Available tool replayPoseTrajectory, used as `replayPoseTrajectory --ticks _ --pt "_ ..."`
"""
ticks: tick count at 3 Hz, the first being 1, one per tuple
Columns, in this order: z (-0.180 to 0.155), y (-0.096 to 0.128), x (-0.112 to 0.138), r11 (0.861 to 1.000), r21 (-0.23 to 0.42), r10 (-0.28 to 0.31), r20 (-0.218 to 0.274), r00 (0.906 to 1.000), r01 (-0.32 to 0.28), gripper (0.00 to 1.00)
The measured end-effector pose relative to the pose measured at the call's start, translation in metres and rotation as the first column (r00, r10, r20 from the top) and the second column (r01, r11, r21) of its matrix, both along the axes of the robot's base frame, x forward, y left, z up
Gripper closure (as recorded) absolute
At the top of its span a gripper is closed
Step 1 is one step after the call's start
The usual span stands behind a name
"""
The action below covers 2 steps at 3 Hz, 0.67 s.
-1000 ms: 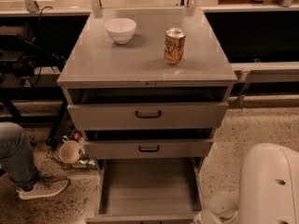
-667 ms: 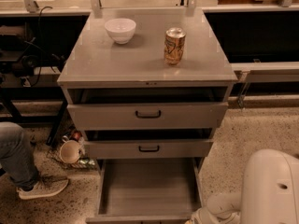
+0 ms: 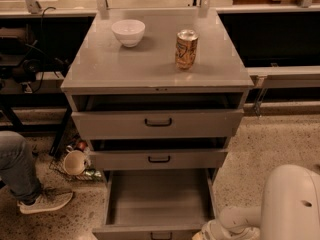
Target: Close bottom drawer
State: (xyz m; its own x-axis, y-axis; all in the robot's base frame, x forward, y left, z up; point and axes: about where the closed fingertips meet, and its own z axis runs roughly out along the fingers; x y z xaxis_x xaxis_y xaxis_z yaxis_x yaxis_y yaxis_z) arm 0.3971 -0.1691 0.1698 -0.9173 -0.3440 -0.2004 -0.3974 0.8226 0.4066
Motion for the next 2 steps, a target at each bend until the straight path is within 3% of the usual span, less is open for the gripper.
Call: replayPoseTrajectory --ticks 1,2 --pt "-0.0014 0.0183 0.0252 0.999 0.042 0.010 0.062 0.9980 -0.013 1.00" --pt "-0.0014 0.0183 0.0252 0.999 0.042 0.010 0.062 0.9980 -0.013 1.00"
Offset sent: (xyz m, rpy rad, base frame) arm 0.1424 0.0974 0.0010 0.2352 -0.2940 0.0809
